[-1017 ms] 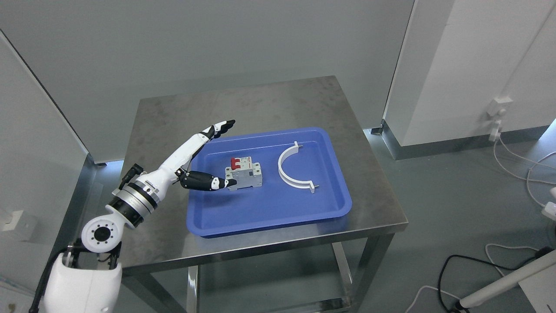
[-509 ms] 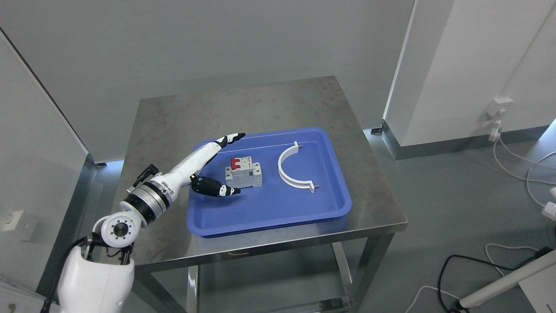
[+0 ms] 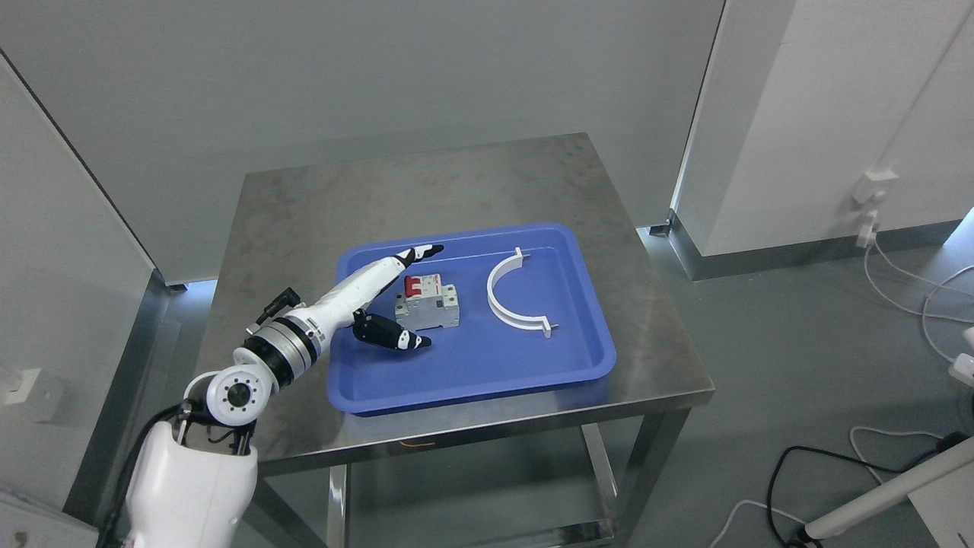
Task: Place circuit breaker on shelf
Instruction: 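Position the left hand fingers around the circuit breaker's side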
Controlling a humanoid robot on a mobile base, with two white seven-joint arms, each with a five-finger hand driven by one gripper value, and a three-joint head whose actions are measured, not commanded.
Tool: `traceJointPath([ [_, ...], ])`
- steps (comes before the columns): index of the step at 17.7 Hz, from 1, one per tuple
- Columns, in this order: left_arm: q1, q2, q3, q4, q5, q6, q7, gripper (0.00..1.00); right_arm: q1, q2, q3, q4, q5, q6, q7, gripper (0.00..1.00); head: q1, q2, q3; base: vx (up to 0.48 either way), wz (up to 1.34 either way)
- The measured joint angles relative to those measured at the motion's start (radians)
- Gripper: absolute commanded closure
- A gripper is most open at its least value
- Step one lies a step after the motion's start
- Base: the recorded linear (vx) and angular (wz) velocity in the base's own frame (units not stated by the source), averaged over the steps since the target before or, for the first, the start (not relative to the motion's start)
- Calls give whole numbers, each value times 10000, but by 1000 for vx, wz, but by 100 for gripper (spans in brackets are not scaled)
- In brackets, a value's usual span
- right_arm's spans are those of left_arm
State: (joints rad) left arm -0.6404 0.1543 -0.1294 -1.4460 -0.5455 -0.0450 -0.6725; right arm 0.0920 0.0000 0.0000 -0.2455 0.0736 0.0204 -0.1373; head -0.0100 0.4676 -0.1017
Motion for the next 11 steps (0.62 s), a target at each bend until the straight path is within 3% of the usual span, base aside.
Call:
traceJointPath([
  [1, -20, -43, 6, 37, -23, 13, 0, 1, 0, 0, 0, 0, 0, 0, 0, 0, 0, 0, 0, 0, 0],
  [7, -108, -657, 775, 162, 503, -112, 687, 1, 1, 0, 0, 0, 0, 0, 0, 0, 0, 0, 0, 0, 0],
  [11, 99, -957, 1208, 36, 1122, -129, 2111, 1, 1, 0, 0, 0, 0, 0, 0, 0, 0, 0, 0, 0, 0],
])
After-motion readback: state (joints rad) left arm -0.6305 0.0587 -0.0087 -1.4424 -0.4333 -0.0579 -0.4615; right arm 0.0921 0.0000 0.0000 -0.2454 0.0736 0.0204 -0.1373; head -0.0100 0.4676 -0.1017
